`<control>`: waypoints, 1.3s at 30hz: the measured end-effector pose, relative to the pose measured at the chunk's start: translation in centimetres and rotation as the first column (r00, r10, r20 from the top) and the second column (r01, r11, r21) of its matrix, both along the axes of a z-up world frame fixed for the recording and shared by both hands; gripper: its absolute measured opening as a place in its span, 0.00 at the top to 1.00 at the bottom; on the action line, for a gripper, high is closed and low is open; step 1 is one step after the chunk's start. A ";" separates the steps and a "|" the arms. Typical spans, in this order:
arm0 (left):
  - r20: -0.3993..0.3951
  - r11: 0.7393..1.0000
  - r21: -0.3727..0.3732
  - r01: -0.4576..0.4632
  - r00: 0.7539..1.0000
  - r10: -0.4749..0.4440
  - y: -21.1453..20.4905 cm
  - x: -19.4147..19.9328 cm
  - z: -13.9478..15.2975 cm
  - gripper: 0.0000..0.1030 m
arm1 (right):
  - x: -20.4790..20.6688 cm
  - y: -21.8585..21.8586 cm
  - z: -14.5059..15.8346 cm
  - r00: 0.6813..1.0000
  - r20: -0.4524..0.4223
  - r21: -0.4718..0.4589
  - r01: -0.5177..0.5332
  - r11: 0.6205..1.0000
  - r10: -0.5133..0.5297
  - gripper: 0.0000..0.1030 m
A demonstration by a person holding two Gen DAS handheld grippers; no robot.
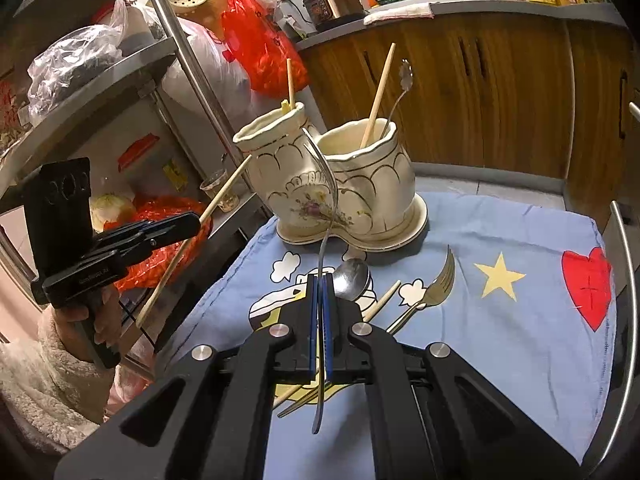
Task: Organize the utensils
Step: 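Lift the chopstick and fork and carry them over the ceramic holder cups, then lower the chopstick and fork into the holder cups and open both tools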
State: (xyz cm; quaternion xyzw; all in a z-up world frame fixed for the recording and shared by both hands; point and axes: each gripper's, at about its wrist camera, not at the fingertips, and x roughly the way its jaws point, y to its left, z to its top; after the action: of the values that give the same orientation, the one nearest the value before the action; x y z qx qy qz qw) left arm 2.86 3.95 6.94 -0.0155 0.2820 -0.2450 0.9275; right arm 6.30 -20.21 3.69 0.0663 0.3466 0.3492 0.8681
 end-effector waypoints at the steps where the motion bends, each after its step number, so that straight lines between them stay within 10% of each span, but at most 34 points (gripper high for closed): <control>1: 0.010 1.000 -0.010 0.000 1.000 0.000 0.1 0.0 0.4 0.94 | 0.0 0.0 0.3 1.000 0.010 0.005 0.003 1.000 -0.003 0.98; 11: 0.192 0.990 -0.091 -0.104 0.974 0.120 0.9 3.9 5.9 0.94 | 3.9 0.9 4.3 0.976 0.189 0.100 0.090 0.991 -0.108 0.98; 29: 0.455 0.931 -0.149 -0.332 0.813 0.363 -1.0 13.2 6.4 0.94 | 11.0 4.2 4.0 0.879 0.385 0.170 0.232 0.958 -0.282 0.98; 39: 0.395 0.954 -0.110 -0.278 0.869 0.299 -0.2 11.6 3.8 0.94 | 10.0 4.7 2.3 0.892 0.393 0.089 0.206 0.974 -0.224 0.98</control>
State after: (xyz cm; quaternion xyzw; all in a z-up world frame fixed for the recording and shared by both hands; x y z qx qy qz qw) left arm 14.46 3.78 10.73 -0.0293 0.0711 -0.1087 0.9911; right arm 16.33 -15.54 6.03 0.0508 0.1441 0.2648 0.9521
